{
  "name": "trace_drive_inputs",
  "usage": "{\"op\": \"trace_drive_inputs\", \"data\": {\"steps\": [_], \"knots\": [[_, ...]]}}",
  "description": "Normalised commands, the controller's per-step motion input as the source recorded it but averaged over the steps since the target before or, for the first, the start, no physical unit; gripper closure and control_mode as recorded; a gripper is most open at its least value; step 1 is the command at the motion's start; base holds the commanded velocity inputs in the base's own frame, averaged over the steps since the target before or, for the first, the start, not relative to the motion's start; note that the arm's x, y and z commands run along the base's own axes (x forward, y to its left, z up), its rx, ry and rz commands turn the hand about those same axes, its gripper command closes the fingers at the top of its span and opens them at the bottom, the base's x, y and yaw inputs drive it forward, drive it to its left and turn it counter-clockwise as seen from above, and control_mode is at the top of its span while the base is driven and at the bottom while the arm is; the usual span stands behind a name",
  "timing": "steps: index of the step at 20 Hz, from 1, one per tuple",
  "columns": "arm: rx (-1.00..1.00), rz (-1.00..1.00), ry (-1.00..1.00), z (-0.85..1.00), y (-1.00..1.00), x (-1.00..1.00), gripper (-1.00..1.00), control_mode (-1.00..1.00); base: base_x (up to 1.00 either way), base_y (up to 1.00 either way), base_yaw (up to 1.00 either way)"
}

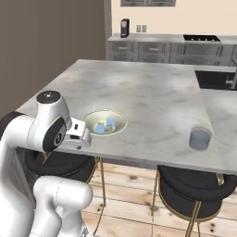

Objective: There are four ice cubes in the ice bowl. Place two ice cubes in each glass of water.

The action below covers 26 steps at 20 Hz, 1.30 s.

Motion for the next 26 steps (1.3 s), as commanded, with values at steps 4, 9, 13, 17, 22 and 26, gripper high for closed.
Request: {"op": "trace_drive_inputs", "data": {"steps": [4, 9, 13, 17, 22, 26], "knots": [[0.00, 0.00, 0.00, 0.00, 0.00, 0.00, -1.00, 1.00, 0.22, -0.53, 0.00], [0.00, 0.00, 0.00, 0.00, 0.00, 0.00, -1.00, 1.00, 0.44, -0.38, 0.00], [0.00, 0.00, 0.00, 0.00, 0.00, 0.00, -1.00, 1.00, 0.47, -0.41, 0.00], [0.00, 0.00, 0.00, 0.00, 0.00, 0.00, -1.00, 1.00, 0.49, -0.33, 0.00], [0.00, 0.00, 0.00, 0.00, 0.00, 0.00, -1.00, 1.00, 0.48, -0.18, 0.00], [0.00, 0.00, 0.00, 0.00, 0.00, 0.00, -1.00, 1.00, 0.51, -0.27, 0.02]]}}
